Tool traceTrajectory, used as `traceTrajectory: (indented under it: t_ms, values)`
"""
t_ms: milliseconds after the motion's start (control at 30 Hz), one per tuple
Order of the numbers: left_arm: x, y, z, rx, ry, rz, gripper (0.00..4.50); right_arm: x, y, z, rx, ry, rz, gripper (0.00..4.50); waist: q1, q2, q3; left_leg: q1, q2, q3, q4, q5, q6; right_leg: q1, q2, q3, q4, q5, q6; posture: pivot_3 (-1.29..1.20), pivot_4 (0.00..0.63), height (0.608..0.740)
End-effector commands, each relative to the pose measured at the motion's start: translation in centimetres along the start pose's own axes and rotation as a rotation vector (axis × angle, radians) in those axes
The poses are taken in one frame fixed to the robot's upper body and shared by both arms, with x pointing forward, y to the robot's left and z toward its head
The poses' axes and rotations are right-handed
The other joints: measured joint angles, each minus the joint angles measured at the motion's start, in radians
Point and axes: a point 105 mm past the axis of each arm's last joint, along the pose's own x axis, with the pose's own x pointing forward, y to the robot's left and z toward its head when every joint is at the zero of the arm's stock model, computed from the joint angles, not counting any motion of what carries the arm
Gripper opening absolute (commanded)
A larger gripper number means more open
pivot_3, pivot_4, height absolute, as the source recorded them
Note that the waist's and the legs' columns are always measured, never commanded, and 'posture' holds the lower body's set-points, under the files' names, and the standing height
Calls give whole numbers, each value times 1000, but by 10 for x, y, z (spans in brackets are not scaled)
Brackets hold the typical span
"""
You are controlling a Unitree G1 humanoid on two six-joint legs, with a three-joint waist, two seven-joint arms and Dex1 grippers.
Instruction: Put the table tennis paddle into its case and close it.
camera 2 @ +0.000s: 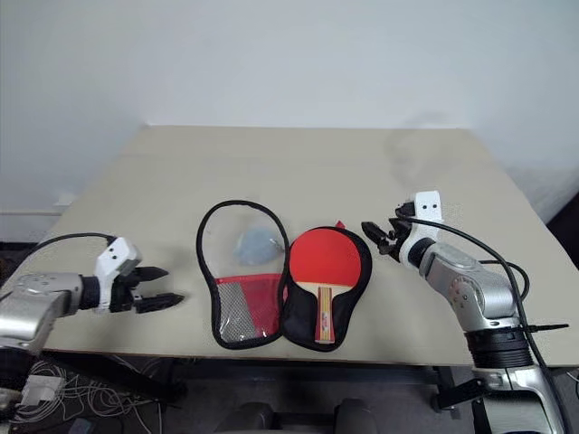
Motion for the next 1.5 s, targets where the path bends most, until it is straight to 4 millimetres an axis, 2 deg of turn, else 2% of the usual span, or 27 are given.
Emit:
traceTrajectory:
  t_ms: [33, 167, 333, 433, 533, 667, 833, 933, 1000, 1133, 1267, 1500]
  values:
    - [8, -6, 28, 76, -58, -36, 4500, -5, 11, 32, -32, -113, 29, 3847, -2, 0, 0, 0, 0, 0, 0, 0, 0, 0, 0, 0, 0, 0, 0, 0, 0, 716]
    - [37, -32, 52, 114, -136, -152, 4500, -14, 17, 54, -3, -222, 56, 3847, -4, 0, 0, 0, 0, 1, 0, 0, 0, -1, 0, 0, 1, 0, 0, 0, 0, 716]
    - [65, -69, 57, 122, -166, -326, 4500, -31, 8, 82, 108, -377, 26, 3847, -9, 0, 0, 0, 0, 1, 0, 0, 0, -1, 0, 0, 1, 0, 0, 0, 0, 716]
    - [75, -87, 71, 116, -221, -401, 4500, -39, 12, 98, 169, -468, 36, 3847, -10, 0, 0, 0, 1, 1, 0, 0, 0, -1, 1, 0, 2, 0, 0, 0, 0, 716]
    - [83, -98, 81, 96, -252, -442, 4500, -42, 18, 101, 189, -490, 54, 3847, -11, 0, 0, 0, 0, 1, 0, 0, 0, -1, 0, 1, 2, 0, 0, 0, 0, 716]
    - [96, -117, 96, 75, -300, -510, 4500, -39, 24, 87, 178, -430, 66, 3847, -8, 0, -1, 0, -1, 0, 1, 0, 0, 0, 0, 0, 1, 0, 0, 0, 0, 716]
    - [100, -128, 98, 88, -306, -563, 4500, -40, 19, 62, 123, -309, 85, 3847, -10, 1, -1, 0, 0, 1, 1, 0, 0, 0, 0, 1, 1, 0, 0, 0, 0, 716]
    - [100, -132, 95, 113, -302, -578, 4500, -42, 10, 56, 82, -277, 66, 3847, -9, 1, -1, 0, -1, 1, 1, 0, 0, 1, 0, 1, 1, 0, 0, 0, 0, 716]
    - [98, -133, 93, 133, -296, -583, 4500, -42, 4, 56, 86, -282, 44, 3847, -10, 1, -1, 0, 0, 1, 1, 0, 0, 1, 0, 1, 1, 0, 0, 0, 0, 716]
    - [92, -132, 92, 155, -295, -592, 4500, -48, -1, 71, 109, -372, 42, 3847, -10, 1, 0, 0, 0, 1, 1, 0, 0, 0, 0, 1, 1, 0, 0, 0, 0, 716]
    - [97, -131, 94, 123, -296, -579, 4500, -54, 3, 82, 127, -430, 83, 3847, -9, 1, -1, 0, 0, 1, 2, 0, 0, 1, 0, 1, 1, 0, 0, 0, 0, 716]
    - [105, -133, 101, 1, -290, -525, 4500, -50, -2, 76, 113, -384, 59, 3847, -10, 1, -1, 0, 0, 1, 1, 0, 0, 0, 0, 1, 1, 0, 0, 0, 0, 716]
